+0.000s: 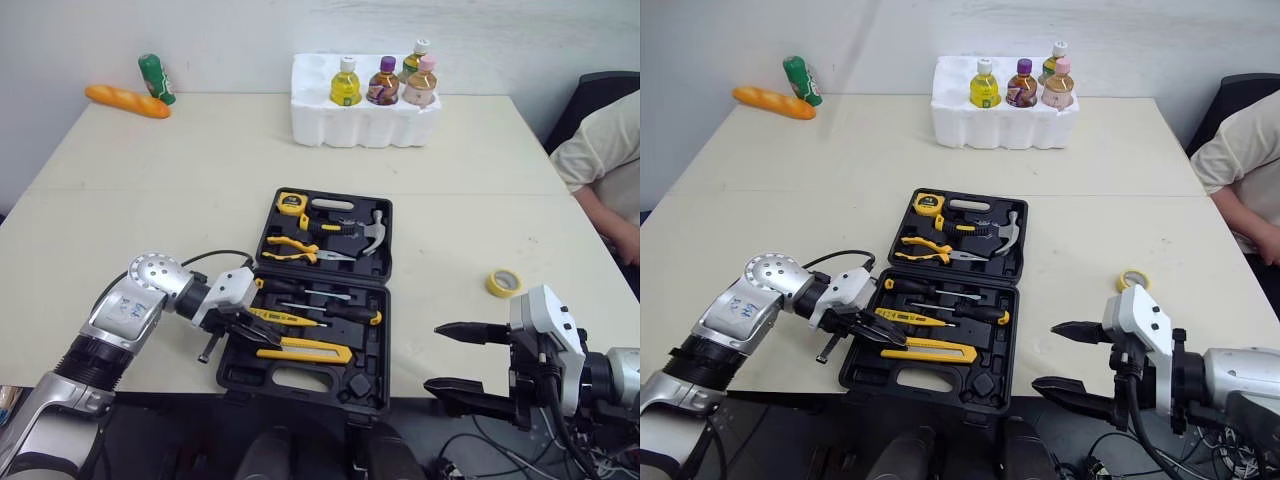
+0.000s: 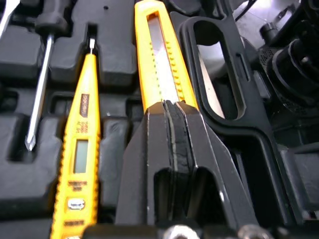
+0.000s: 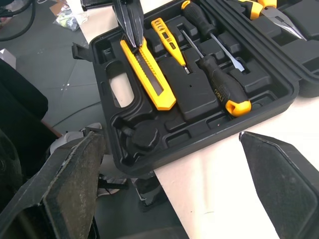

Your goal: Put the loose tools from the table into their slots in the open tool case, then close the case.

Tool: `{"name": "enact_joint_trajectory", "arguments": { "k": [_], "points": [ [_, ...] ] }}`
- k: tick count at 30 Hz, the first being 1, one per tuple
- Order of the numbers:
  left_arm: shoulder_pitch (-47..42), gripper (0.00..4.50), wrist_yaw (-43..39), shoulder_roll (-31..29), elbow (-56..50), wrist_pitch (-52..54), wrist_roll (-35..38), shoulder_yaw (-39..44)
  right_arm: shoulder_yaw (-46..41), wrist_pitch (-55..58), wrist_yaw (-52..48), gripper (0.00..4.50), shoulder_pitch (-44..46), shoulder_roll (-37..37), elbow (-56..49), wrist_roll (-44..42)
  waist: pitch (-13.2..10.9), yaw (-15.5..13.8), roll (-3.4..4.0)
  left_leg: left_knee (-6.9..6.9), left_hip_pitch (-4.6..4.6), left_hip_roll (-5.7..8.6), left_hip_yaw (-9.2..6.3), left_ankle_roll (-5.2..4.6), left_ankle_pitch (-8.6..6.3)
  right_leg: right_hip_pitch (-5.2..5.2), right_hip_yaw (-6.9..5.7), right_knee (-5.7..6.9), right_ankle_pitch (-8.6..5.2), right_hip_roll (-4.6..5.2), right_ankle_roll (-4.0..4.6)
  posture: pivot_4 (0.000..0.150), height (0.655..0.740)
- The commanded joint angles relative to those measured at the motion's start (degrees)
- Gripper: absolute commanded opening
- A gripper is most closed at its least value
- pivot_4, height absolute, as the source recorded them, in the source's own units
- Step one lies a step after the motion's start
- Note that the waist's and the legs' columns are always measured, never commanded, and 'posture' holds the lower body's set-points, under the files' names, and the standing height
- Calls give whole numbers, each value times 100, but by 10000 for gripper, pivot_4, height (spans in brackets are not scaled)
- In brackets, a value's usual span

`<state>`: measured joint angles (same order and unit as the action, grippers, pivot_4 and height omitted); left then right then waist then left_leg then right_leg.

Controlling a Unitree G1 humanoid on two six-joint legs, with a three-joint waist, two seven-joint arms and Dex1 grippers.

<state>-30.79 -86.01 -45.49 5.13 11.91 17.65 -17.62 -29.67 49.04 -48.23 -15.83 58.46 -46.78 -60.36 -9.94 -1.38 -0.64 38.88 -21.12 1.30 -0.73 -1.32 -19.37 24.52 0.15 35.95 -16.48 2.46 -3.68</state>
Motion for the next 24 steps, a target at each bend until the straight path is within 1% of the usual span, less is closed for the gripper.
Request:
{"name": "enact_joint_trajectory", "arguments": {
  "k": [1, 7, 12, 15, 18, 22, 24],
  "points": [
    [2, 1229, -174, 126, 161, -151, -353, -300, -3, 35, -5, 45000, 67, 78, -36, -142, 2, 8, 3, 0, 1, 0, 0, 0, 0, 0, 0, 1, 0, 0, 0, 1500, 7367],
    [-18, 1229, -34, 300, 413, -624, -870, -623, -46, 80, -15, 45000, 7, 69, -94, -140, 21, -8, 23, 1, 8, 0, 2, -4, -2, -10, 1, 0, 0, 0, 0, 1500, 7367],
    [-51, 1229, -28, 351, 582, -832, -969, -668, -141, 110, -100, 45000, -8, 135, -73, -126, 53, -15, 52, 2, 16, 1, 2, -10, -5, -22, 2, -6, 1, 3, -1, 1500, 7367],
    [-164, 1229, -125, 209, 692, -1039, -1162, -749, -137, 113, -103, 45000, 27, 157, -55, -137, 56, -13, 57, 1, 39, 1, 2, -11, -6, -42, 1, -8, 1, 3, -2, 1500, 7367],
    [-256, 1229, -300, -26, 794, -1420, -1386, -871, -24, 74, -63, 45000, 81, 135, -21, -82, 69, 0, 45, -50, 102, 1, 1, -14, -9, -114, 1, -39, -3, 7, -2, 1500, 7367],
    [-292, 1229, -228, -105, 867, -1608, -1456, -985, 79, 54, -18, 45000, 97, 69, -35, -52, 102, 8, 77, -71, 119, 0, 3, -13, -9, -113, 4, -45, -3, 8, -1, 1500, 7367],
    [-287, 1229, -224, -101, 965, -1760, -1515, -1037, 135, 49, 18, 45000, 110, 48, -48, -47, 106, 8, 81, -74, 124, 0, 2, -13, -8, -113, 3, -43, -4, 8, 1, 1500, 7367]
  ]
}}
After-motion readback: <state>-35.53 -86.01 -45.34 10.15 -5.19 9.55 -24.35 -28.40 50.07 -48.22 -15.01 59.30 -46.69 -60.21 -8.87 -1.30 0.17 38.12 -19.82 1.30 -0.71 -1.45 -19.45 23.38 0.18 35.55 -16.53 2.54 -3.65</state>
